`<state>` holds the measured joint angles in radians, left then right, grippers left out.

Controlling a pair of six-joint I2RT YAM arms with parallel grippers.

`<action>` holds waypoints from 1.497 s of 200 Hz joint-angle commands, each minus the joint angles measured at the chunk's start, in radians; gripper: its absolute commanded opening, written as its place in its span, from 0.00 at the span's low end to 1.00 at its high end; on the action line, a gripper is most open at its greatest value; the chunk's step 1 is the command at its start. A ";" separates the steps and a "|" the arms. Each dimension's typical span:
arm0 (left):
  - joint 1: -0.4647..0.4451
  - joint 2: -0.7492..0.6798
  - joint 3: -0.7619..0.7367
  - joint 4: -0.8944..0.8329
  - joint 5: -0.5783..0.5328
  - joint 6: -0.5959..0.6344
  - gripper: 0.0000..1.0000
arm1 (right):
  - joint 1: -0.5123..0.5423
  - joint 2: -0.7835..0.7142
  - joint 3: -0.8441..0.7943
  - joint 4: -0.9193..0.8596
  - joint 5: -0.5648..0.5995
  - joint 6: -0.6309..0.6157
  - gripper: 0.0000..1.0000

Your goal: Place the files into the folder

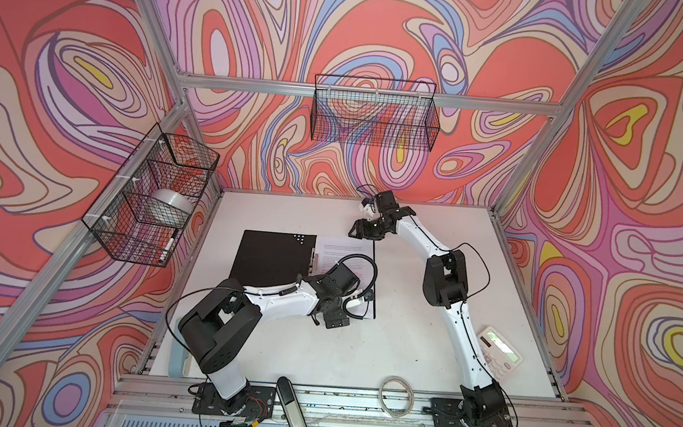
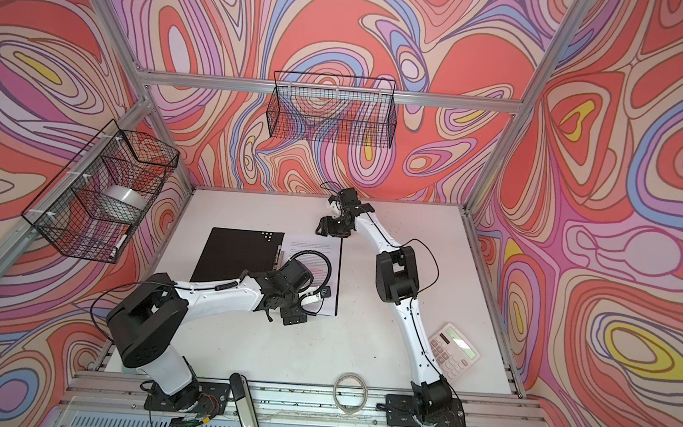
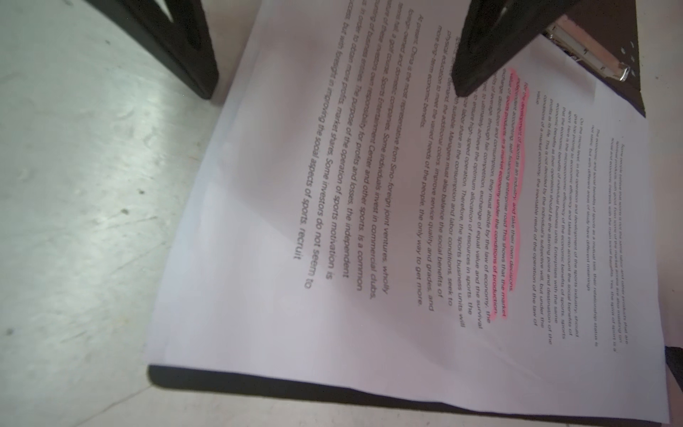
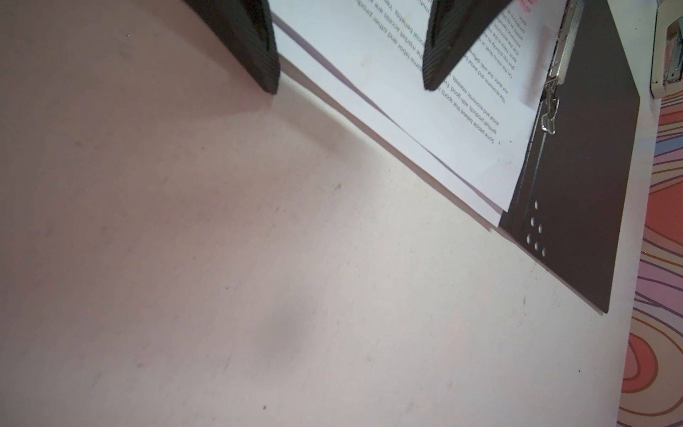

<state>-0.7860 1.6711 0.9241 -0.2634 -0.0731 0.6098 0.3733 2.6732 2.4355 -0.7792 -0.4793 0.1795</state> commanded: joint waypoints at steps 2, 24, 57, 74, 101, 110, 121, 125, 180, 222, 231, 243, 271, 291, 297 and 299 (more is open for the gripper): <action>-0.004 0.034 0.004 -0.012 -0.036 0.021 1.00 | -0.003 -0.013 -0.034 -0.081 0.030 -0.022 0.65; -0.004 0.042 0.004 -0.008 -0.042 0.021 1.00 | -0.002 -0.015 -0.035 -0.089 0.022 -0.027 0.64; -0.004 0.045 0.006 -0.006 -0.048 0.018 1.00 | -0.003 -0.027 -0.063 -0.084 0.024 -0.034 0.64; -0.002 0.042 0.011 -0.006 -0.048 0.011 1.00 | -0.002 -0.027 -0.066 -0.086 0.024 -0.037 0.64; -0.002 0.045 0.022 -0.029 -0.046 0.010 1.00 | -0.001 -0.026 -0.063 -0.081 0.025 -0.032 0.64; -0.002 0.041 0.022 -0.035 -0.045 0.008 1.00 | -0.002 -0.025 -0.059 -0.077 0.028 -0.030 0.65; -0.002 0.033 0.022 -0.045 -0.040 0.006 1.00 | -0.001 -0.022 -0.050 -0.072 0.027 -0.028 0.66; -0.002 0.028 0.023 -0.050 -0.037 0.003 1.00 | -0.001 -0.020 -0.047 -0.071 0.027 -0.026 0.66; -0.004 -0.017 0.063 -0.124 0.014 -0.023 1.00 | -0.001 -0.017 0.007 -0.028 0.043 0.010 0.68; 0.004 -0.088 0.132 -0.171 -0.027 -0.144 1.00 | -0.001 -0.131 -0.069 0.048 0.139 0.041 0.68; 0.020 -0.111 0.168 -0.210 -0.031 -0.186 1.00 | -0.001 -0.176 -0.106 0.072 0.160 0.043 0.68; 0.056 -0.141 0.208 -0.252 -0.031 -0.246 1.00 | -0.002 -0.236 -0.148 0.092 0.184 0.042 0.67; 0.208 -0.193 0.296 -0.322 -0.007 -0.413 1.00 | -0.001 -0.378 -0.259 0.113 0.215 0.058 0.64; 0.333 -0.205 0.331 -0.348 0.055 -0.507 1.00 | 0.002 -0.490 -0.390 0.132 0.149 0.096 0.60; 0.363 -0.205 0.334 -0.349 0.080 -0.524 1.00 | 0.006 -0.529 -0.447 0.143 0.132 0.112 0.58; 0.372 -0.206 0.334 -0.348 0.089 -0.528 1.00 | 0.008 -0.542 -0.469 0.147 0.128 0.116 0.58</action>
<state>-0.5114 1.4773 1.2400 -0.5121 -0.0616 0.2390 0.3733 2.2684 2.1025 -0.6792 -0.3096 0.2382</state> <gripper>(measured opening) 0.998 0.597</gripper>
